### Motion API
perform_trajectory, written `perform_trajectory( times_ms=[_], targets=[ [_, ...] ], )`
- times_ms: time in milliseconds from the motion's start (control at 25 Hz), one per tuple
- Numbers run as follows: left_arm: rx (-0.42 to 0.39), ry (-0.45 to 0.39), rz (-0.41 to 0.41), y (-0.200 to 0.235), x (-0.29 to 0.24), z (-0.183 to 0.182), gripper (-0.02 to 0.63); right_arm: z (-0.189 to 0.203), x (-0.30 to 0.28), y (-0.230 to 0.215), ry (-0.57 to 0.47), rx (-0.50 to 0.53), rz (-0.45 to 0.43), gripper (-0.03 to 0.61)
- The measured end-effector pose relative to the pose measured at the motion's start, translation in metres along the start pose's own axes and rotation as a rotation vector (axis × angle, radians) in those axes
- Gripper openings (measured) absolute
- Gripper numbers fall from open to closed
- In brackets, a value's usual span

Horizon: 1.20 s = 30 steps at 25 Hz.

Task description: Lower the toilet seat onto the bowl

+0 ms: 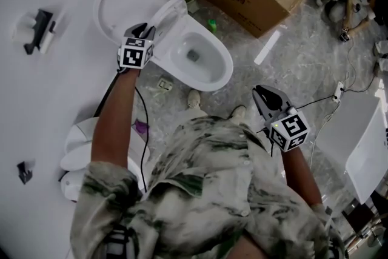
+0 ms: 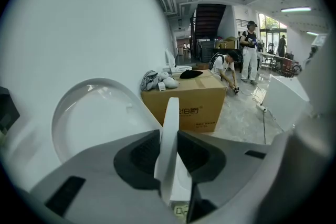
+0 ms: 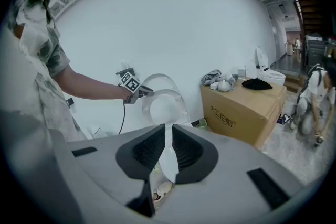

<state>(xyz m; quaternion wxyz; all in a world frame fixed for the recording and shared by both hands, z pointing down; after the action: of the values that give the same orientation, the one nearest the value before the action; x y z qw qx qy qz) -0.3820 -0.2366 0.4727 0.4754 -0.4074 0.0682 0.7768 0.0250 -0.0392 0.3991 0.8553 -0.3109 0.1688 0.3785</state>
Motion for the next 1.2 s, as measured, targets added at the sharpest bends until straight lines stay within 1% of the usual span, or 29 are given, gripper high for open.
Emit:
perform_trajectory(
  times_ms=[280,800,1200],
  targets=[
    [-0.027,0.023,-0.007,-0.03,0.006,-0.009,0.115,0.004,0.014,-0.012,0.007,0.004,-0.012,0.061],
    [-0.031,0.043,0.009,-0.072,0.007,-0.009,0.117,0.013,0.03,-0.028,0.023,0.01,-0.03,0.06],
    [-0.048,0.055,0.028,-0.107,0.005,-0.007,0.119,0.023,0.041,-0.033,0.032,0.009,-0.034,0.06]
  ],
)
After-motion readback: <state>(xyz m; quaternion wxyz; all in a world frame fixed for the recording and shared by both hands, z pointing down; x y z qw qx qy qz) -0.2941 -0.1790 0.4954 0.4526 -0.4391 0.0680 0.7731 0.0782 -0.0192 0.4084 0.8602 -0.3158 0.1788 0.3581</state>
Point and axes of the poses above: the fingertips, and each gripper's own axes: x backward along the fingers, y to its left, z out of its underside, the point moved 7 cm from there along x, backward along the fingers, and after that the axes turned 10 degrees about -x, right-handed, at the moved point
